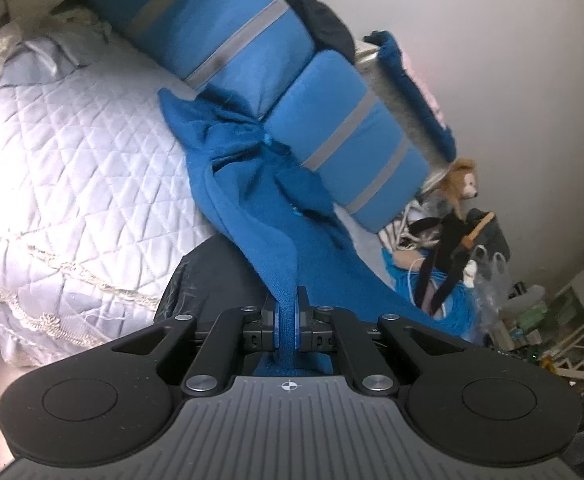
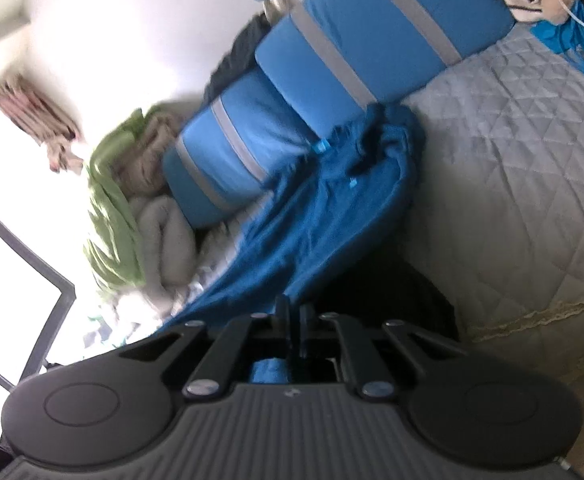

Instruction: Fold clothes

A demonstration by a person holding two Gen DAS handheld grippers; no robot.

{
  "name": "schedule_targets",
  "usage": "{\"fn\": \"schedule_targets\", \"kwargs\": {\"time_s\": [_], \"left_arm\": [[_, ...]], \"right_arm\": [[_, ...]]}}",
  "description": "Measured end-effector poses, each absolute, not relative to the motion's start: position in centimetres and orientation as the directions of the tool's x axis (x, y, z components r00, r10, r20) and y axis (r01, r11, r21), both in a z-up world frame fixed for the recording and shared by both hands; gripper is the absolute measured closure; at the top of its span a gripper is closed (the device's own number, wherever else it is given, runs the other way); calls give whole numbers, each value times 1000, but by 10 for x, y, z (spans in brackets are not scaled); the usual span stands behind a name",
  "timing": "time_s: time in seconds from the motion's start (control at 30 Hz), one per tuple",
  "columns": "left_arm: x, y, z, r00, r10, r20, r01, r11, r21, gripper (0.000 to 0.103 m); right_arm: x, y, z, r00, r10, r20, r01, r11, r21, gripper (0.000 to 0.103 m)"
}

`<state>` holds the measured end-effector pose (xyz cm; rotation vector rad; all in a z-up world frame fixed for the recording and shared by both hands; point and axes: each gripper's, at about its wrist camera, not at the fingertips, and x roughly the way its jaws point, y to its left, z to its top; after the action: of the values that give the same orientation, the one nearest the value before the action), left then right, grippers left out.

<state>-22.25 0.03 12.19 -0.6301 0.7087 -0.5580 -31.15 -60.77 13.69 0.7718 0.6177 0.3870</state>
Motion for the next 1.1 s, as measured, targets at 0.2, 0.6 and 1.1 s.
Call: {"fn": "schedule_targets", "kwargs": {"time_s": [0.2, 0.6, 1.1], "left_arm": [[-233, -3, 133, 631, -678, -377, 283, 654, -701, 97], [-237, -9, 107, 574, -644, -506, 199, 709, -676, 97], [-223, 9, 113, 648, -488, -585, 89, 811, -578, 46]], "right_arm": [[-335, -634, 160, 811, 505, -297, -106, 626, 773, 99], [-355, -642, 139, 795, 472, -382, -3, 632, 775, 99], [-338, -628, 132, 774, 285, -565, 128, 804, 581, 8]]}}
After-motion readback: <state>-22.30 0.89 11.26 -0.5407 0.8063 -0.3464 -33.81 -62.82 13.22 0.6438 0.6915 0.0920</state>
